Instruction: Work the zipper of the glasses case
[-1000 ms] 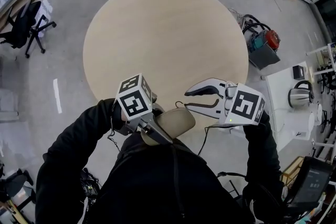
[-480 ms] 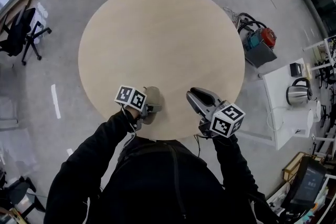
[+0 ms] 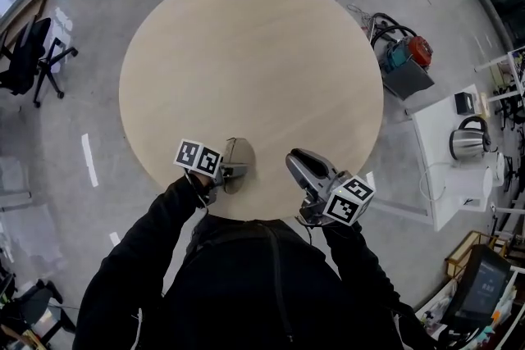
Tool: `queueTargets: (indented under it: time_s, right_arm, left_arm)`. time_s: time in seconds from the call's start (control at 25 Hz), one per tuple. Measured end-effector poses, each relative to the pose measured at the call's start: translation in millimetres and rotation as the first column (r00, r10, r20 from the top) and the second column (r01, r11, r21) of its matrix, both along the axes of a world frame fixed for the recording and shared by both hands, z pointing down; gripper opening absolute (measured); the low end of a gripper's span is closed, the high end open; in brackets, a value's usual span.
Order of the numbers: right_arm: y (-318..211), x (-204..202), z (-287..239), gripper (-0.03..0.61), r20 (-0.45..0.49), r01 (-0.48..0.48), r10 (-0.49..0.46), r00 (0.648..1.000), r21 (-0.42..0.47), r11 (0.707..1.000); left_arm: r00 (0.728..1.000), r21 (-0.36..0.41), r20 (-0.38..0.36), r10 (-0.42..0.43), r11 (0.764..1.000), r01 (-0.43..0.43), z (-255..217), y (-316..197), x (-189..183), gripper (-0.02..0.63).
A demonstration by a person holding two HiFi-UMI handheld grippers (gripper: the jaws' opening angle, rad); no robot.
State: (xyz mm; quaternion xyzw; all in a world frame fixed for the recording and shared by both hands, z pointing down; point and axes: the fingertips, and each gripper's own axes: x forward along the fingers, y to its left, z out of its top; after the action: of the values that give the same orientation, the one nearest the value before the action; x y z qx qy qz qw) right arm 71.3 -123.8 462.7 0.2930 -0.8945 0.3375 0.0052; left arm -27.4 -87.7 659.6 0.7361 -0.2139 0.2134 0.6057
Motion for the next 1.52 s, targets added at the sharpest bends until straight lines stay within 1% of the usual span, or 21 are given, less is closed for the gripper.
queueTargets:
  time_s: [0.08,0.16,0.44,0.56,0.64,0.68,0.76,0.8,0.88,1.0,1.08,1.2,1.24,1.32,1.4,1.48,1.52]
  right_arm:
    - [-1.1,1.5,2.0,0.086,0.007,-0.011,0.011,1.0,-0.015,1.0]
    - [-2.3,2.2,2.1,0.086,0.006,-0.011,0.011,1.0,-0.018,1.0]
    - [-10.6,0.1,2.4,0.086,0.004,-0.015,0.015,1.0,-0.022,1.0]
    - [-11.2,-1.4,0.0,0.086,0.01,-0.003,0.003,1.0,-0.013,1.0]
    - [-11.8,-2.5,-2.6,0.086,0.013,0.0,0.0,1.0,-0.013,1.0]
    - [-12.4,-3.7,-4.2,0.086,0.012,-0.001,0.002,1.0,-0.012,1.0]
    - [-14.3,-8.2,-9.5,0.086,0.006,-0.013,0.013,1.0,-0.008,1.0]
    - [-15.7,-10.3,-12.7,0.086,0.0,-0.022,0.022,1.0,-0.004,1.0]
    - [-18.8,-12.7,-19.4,0.086,-0.022,-0.041,0.042,0.999,0.005,0.999]
    - [-21.9,-15.7,-32.0,0.086,-0.071,-0.051,0.053,0.996,0.024,0.998]
    - [-21.9,-19.1,-42.7,0.086,-0.097,-0.042,0.046,0.994,0.042,0.998]
    - [-18.2,-24.6,-62.9,0.086,-0.11,-0.022,0.031,0.993,0.085,0.996]
    - [-16.2,-25.7,-69.3,0.086,-0.113,-0.018,0.029,0.993,0.101,0.995]
    - [-11.1,-27.9,-79.6,0.086,-0.133,-0.004,0.022,0.991,0.129,0.992]
    - [-5.4,-30.0,-85.1,0.086,-0.187,0.022,0.007,0.982,0.154,0.988]
    - [-0.8,-31.3,-88.2,0.086,-0.238,0.042,0.001,0.971,0.175,0.984]
    - [0.6,-31.6,-90.7,0.086,-0.246,0.046,0.002,0.969,0.186,0.981]
  left_arm:
    - [0.999,0.033,0.051,0.008,0.999,-0.01,-0.4,-2.7,-7.7,0.388]
    - [0.996,0.063,0.094,-0.004,0.998,-0.002,-1.4,-6.1,-17.7,0.405]
    - [0.98,0.143,0.18,-0.088,0.988,0.063,-6.1,-14.2,-55.4,0.403]
    - [0.973,0.182,0.183,-0.14,0.977,0.107,-13.2,-14.9,-62.7,0.393]
    - [0.968,0.209,0.15,-0.203,0.963,0.169,-27.4,-17.2,-68.1,0.39]
    - [0.963,0.228,0.132,-0.236,0.952,0.202,-38.0,-19.0,-72.5,0.386]
    - [0.95,0.292,0.105,-0.293,0.923,0.252,-65.5,-24.6,-84.5,0.368]
    - [0.945,0.337,0.095,-0.312,0.904,0.265,-82.0,-28.4,-89.8,0.36]
    - [0.941,0.437,0.07,-0.332,0.858,0.27,-119.0,-37.2,-92.8,0.325]
    - [0.952,0.57,0.028,-0.305,0.787,0.236,-172.4,-46.6,-78.5,0.251]
    - [0.963,0.637,0.0,-0.27,0.742,0.208,-201.2,-47.6,-62.8,0.165]
    - [0.971,0.701,-0.046,-0.235,0.685,0.199,-235.0,-43.7,-42.2,0.045]
    - [0.973,0.717,-0.058,-0.225,0.669,0.198,-244.5,-41.8,-36.6,0.023]
    - [0.977,0.745,-0.075,-0.2,0.64,0.188,-261.3,-37.4,-26.0,0.009]
    - [0.982,0.769,-0.079,-0.171,0.617,0.169,-273.7,-32.7,-16.6,0.006]
    - [0.987,0.793,-0.061,-0.146,0.594,0.137,-279.8,-28.6,-10.2,0.006]
    - [0.989,0.802,-0.048,-0.139,0.585,0.121,-280.3,-27.0,-8.4,0.006]
